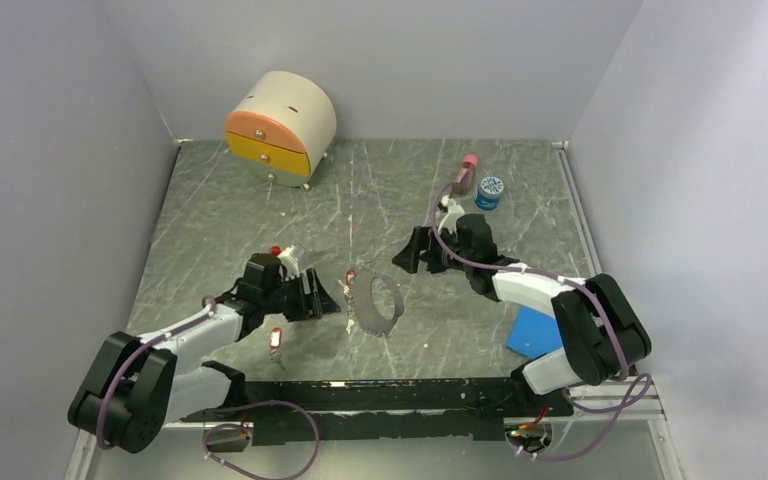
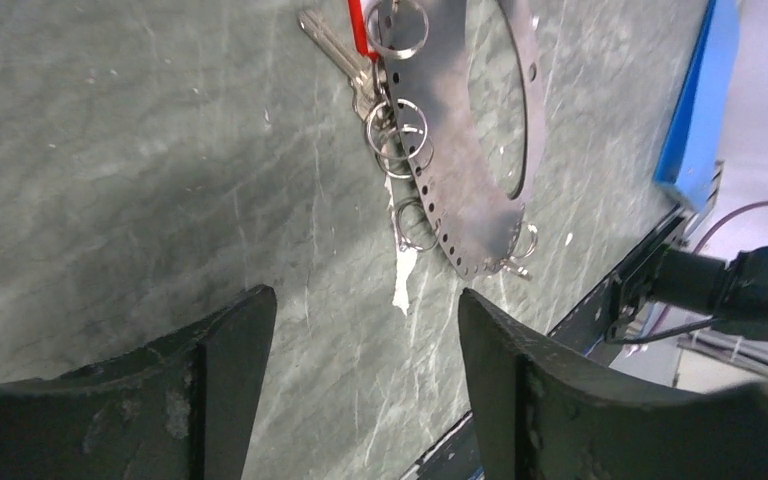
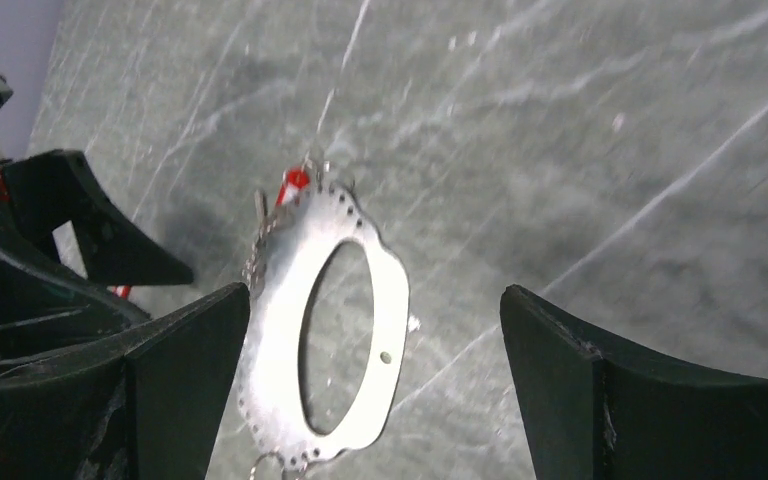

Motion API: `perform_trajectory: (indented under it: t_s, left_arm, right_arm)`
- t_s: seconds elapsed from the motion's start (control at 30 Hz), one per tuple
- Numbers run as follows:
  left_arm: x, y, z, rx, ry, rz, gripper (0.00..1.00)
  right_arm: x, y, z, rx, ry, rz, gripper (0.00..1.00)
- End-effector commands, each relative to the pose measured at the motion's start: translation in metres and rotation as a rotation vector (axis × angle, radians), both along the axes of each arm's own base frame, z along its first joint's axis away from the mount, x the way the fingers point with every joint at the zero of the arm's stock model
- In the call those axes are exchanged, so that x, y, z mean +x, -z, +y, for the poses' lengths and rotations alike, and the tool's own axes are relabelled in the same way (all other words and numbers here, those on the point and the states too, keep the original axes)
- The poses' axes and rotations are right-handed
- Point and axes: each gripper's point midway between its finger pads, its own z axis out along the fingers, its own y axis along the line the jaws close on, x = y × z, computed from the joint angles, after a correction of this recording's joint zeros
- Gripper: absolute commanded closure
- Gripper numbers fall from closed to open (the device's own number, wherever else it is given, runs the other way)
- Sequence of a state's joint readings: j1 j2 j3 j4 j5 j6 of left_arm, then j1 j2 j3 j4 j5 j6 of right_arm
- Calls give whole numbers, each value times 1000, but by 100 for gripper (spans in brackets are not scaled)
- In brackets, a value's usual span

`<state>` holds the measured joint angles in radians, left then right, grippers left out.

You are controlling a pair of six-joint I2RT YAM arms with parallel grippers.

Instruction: Put the keys on the keyring

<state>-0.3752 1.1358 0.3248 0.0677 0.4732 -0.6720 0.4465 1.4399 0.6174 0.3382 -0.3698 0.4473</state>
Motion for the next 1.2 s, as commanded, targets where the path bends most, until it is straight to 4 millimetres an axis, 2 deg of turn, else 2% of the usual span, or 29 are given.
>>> perform_trajectory:
  t_s: [0.0, 0.1, 0.23, 0.37, 0.47, 0.53, 0.67, 0.8, 0.9, 1.03, 1.17]
  left_arm:
    - [7, -6, -15, 44, 91, -66, 31]
    - [5, 1, -25, 141, 162, -88, 32]
    - [-2, 2, -39, 293, 281, -146, 35]
    - [10, -16, -43, 373, 291, -262, 34]
    - [21, -29, -35, 406, 248, -338, 32]
    - [24, -37, -33, 414, 272, -412, 31]
    - [14, -50, -44, 350, 405, -561, 31]
    - [-9, -54, -59, 238, 586, -705, 32]
    - [-9, -55, -58, 231, 606, -810, 32]
    - [-8, -62, -58, 215, 606, -969, 32]
    - [-6, -70, -56, 224, 603, -1057, 32]
  right_arm:
    - [-37, 30, 8, 81, -20, 231, 1]
    - [-57, 44, 10, 124, -40, 312, 1]
    - [-69, 48, 8, 137, -46, 336, 2]
    - [-68, 46, 5, 105, -57, 308, 2]
    - [-66, 51, 5, 64, -70, 313, 6]
    - [-65, 54, 7, 21, -81, 311, 11]
    - [-60, 50, 17, -79, -117, 261, 18]
    - [-58, 33, 46, -123, -210, 200, 26]
    - [-56, 29, 63, -117, -252, 189, 26]
    - [-57, 45, 75, -97, -281, 254, 28]
    - [-65, 66, 74, -107, -287, 336, 30]
